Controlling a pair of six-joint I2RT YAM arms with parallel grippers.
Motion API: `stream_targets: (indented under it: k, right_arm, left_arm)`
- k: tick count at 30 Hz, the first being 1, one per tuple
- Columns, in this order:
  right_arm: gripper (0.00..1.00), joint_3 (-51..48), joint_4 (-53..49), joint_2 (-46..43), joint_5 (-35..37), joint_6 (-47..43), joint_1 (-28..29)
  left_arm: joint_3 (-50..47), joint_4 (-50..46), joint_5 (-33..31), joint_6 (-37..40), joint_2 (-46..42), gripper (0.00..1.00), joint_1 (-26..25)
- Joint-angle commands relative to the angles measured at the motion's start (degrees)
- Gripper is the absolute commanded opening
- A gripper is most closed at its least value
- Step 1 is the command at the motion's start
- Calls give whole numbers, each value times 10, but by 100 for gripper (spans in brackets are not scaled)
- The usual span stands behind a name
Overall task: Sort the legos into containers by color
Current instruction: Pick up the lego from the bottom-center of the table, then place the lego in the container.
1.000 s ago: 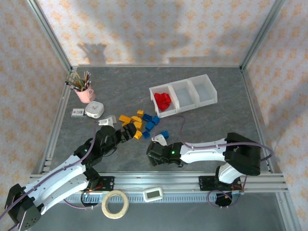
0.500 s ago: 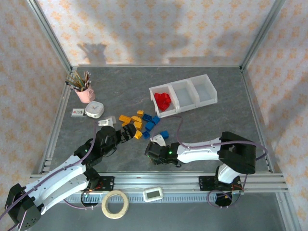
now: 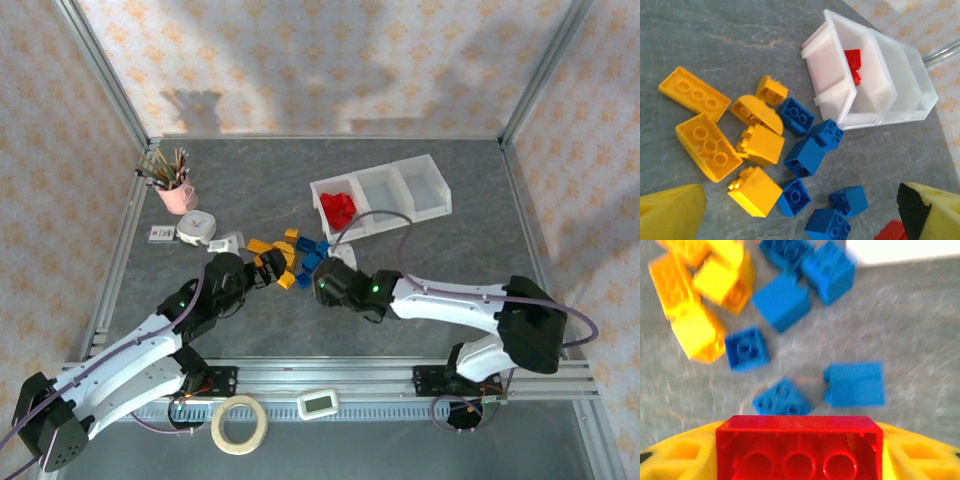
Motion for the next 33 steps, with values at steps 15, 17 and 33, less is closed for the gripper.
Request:
stream_targets:
  k: [15,17,33]
  right_arm:
    - [53,223,32,155,3,-116,-240]
    - [53,263,34,197,-6,-127,-247]
    - [81,357,51,281,-19,-145,-262]
  left_arm:
    - [109,125,46,81,131,99,61]
    - [113,134,47,81,138,99,63]
    - [121,144,44,86,146,99,70]
